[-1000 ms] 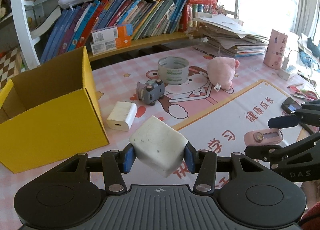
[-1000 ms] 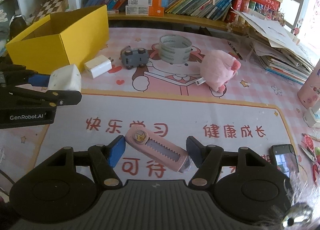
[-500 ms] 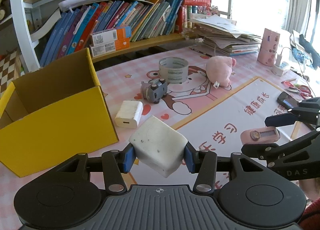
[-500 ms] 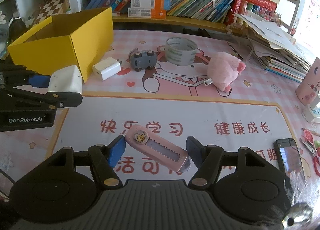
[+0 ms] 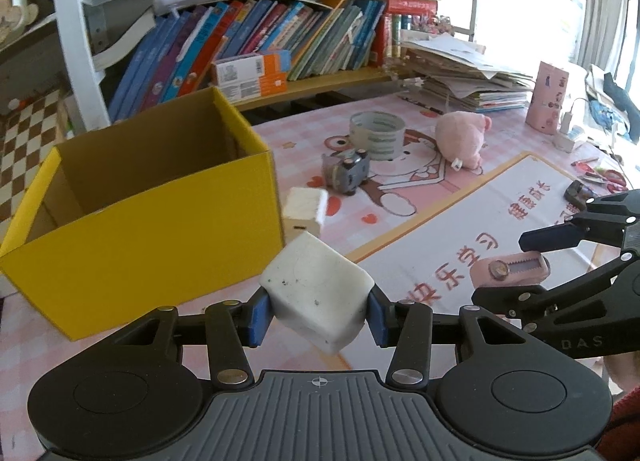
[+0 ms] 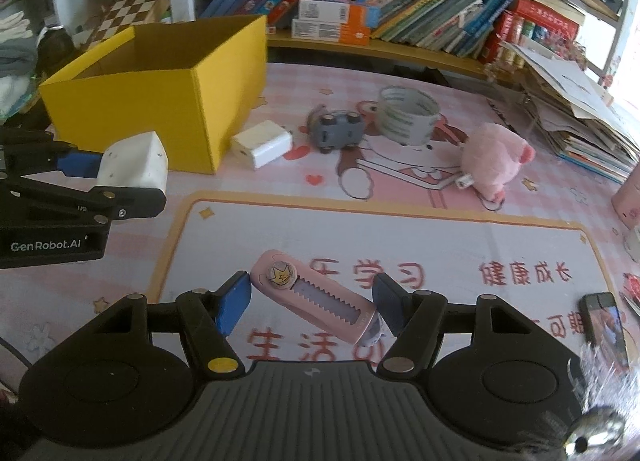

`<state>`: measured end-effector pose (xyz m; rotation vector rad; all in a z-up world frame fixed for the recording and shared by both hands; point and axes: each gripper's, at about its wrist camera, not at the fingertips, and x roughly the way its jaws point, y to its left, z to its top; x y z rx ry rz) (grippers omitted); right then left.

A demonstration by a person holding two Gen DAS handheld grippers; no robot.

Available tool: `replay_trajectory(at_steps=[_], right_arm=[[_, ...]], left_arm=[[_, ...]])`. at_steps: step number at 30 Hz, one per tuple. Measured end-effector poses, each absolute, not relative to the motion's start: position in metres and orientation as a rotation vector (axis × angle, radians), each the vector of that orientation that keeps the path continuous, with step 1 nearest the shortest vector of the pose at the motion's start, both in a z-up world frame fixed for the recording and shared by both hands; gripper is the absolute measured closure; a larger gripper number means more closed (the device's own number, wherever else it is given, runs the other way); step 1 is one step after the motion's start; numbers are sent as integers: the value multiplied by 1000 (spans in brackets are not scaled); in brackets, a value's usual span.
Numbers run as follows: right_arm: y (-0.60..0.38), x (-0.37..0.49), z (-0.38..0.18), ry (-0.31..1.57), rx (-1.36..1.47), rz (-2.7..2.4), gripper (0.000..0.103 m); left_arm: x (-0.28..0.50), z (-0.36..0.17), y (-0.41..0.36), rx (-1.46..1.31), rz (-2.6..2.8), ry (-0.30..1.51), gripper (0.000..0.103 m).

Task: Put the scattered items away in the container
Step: 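Lift and carry the foam cube and pink knife over the yellow box with both tools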

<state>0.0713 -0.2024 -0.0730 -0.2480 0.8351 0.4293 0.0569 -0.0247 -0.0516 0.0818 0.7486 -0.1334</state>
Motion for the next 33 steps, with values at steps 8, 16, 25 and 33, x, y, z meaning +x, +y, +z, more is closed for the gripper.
replay_trajectory(at_steps=[8,16,25,33], right_arm=[[-171,66,-76,835,-273,480,38],[-148,61,-72,810,-294,519,38],[-130,66,-53,759,-295,553,38],[-107,72,-32,706,-295,602,38]], left_arm=[[44,-51,1,76,-99,755,57],[29,-43,28,47,-47,746,58],[18,-24,60,-1,33,691,60],[19,-7,77,-17,68,621,61]])
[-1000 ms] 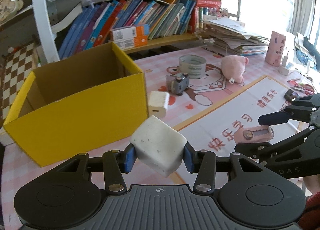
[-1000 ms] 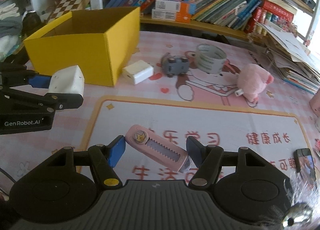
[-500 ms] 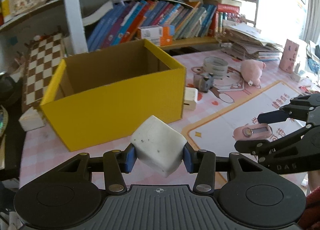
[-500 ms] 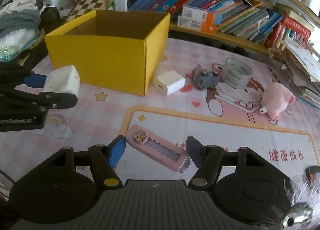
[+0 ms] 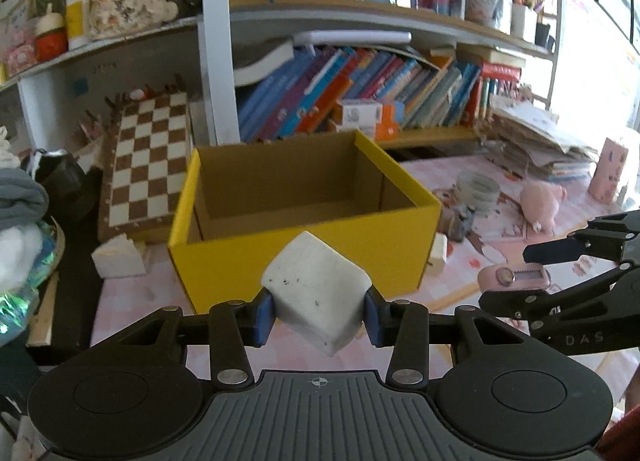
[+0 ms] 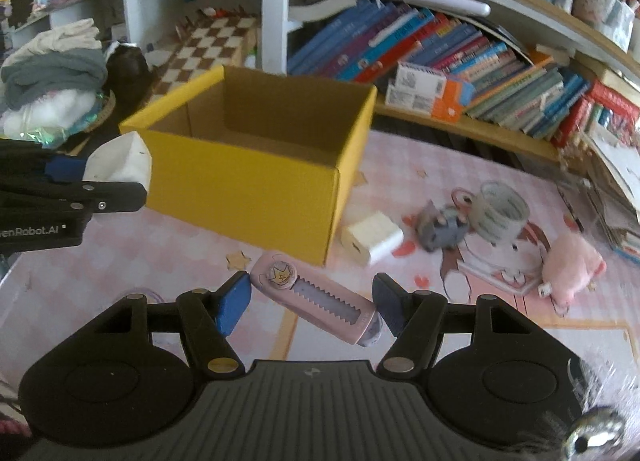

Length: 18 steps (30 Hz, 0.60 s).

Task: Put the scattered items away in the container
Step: 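Lift and carry the foam cube and pink knife over the yellow box with both tools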

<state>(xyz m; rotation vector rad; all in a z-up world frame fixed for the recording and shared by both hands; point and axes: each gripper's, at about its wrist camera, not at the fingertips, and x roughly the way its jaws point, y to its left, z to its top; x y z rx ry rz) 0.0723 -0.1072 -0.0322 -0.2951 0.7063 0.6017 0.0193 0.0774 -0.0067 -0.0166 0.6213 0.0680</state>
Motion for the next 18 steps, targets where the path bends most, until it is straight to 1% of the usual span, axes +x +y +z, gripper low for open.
replay_trajectory(at_steps=[8,18], right_arm=[[-90,81,-19,666,-311,630,38],[-75,91,-17,658,-329,653,38]], left_arm=[[25,-1,92,-25,93,592,61],[34,-1,104,-27,108,592,62]])
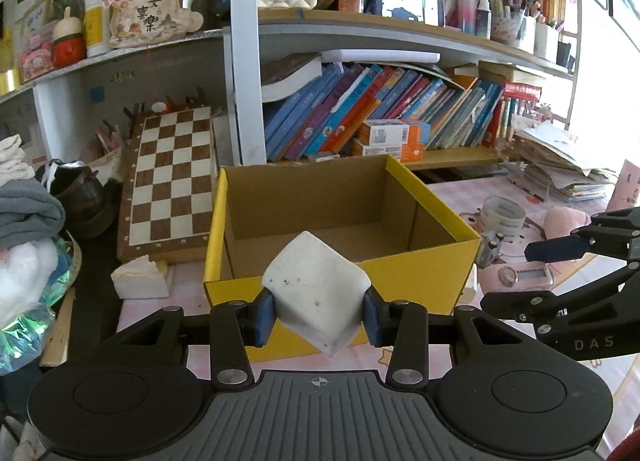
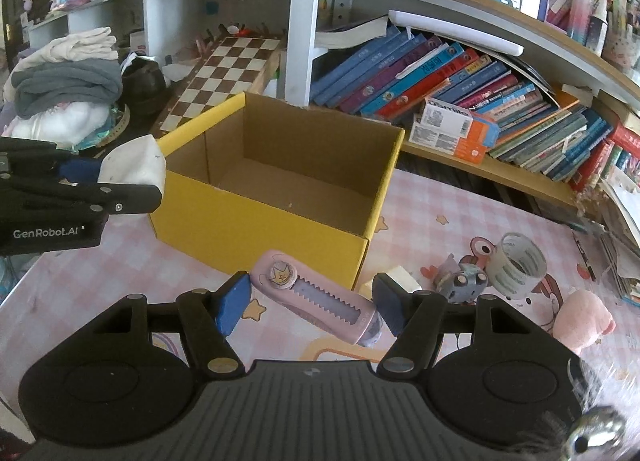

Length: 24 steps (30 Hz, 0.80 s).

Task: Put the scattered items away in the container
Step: 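Lift and carry the foam cube and pink knife over the yellow box with both tools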

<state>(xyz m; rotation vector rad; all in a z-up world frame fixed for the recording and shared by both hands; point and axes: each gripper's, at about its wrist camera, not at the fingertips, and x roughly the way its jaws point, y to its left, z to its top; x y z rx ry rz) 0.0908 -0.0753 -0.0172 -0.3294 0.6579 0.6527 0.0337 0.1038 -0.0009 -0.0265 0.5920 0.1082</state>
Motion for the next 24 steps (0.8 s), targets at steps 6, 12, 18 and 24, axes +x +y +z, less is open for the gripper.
replay_trajectory(at_steps=[6,12,18,24], right_arm=[[-72,95,-15,650,-333,659,38],[-66,103,-9,628,-334,666,38],[-54,113,-2,593,-345,681,38],[-40,128,6,552,-359,694,38]], left_arm=[[37,-1,106,-24,101,599,62],[45,6,109,-10,100,579,62],[60,11,114,4,101,567,62],[80,13,120,7,108,572,62]])
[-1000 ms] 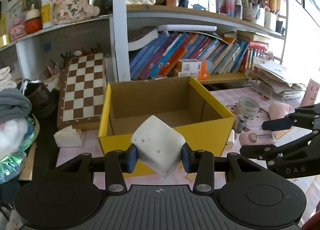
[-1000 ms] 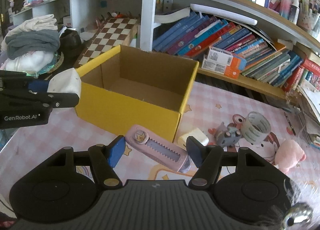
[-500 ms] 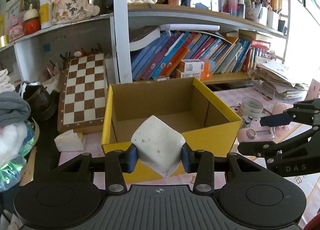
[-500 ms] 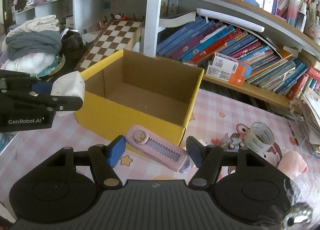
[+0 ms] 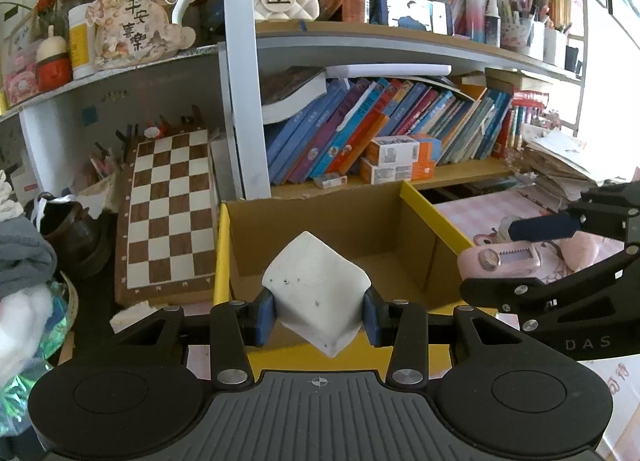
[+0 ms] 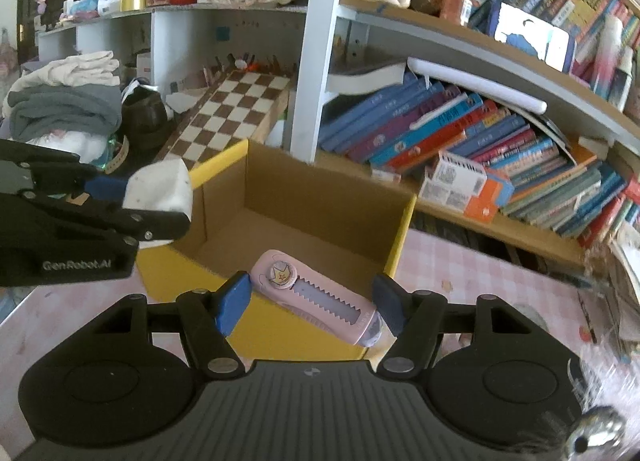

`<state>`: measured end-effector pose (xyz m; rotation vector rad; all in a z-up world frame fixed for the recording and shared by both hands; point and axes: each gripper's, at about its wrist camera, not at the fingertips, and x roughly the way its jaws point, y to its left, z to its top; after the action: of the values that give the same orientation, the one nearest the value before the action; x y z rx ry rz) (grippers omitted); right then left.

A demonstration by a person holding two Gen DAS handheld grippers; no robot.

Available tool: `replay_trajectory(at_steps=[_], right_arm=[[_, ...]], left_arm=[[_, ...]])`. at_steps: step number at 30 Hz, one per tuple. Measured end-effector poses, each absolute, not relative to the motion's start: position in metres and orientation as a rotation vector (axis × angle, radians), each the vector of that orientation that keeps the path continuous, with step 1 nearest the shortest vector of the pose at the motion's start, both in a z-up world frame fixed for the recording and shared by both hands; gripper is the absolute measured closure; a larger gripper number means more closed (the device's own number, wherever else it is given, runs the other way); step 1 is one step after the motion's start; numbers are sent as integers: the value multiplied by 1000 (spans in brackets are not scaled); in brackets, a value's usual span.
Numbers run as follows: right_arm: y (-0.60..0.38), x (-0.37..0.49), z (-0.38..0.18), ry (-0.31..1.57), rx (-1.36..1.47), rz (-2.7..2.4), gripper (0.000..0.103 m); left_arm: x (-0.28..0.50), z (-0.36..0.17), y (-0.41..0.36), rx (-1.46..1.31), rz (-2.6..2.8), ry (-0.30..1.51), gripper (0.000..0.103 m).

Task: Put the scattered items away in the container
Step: 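Lift and carry the foam cube and pink knife over the yellow box with both tools, then open the right tool to drop the knife while the left tool releases the cube into the box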

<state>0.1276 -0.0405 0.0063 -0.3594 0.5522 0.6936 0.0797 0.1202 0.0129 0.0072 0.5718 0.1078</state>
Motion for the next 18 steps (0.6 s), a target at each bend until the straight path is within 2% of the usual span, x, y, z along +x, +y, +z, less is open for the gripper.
replay_trajectory(at_steps=[9,18], right_arm=[[-18,160,7,532,-437,730,38],[6,188,-20,572,-565,763,38]], left_arm=[[111,7,126,78,83,628,62],[144,-11,129,118,66,732,62]])
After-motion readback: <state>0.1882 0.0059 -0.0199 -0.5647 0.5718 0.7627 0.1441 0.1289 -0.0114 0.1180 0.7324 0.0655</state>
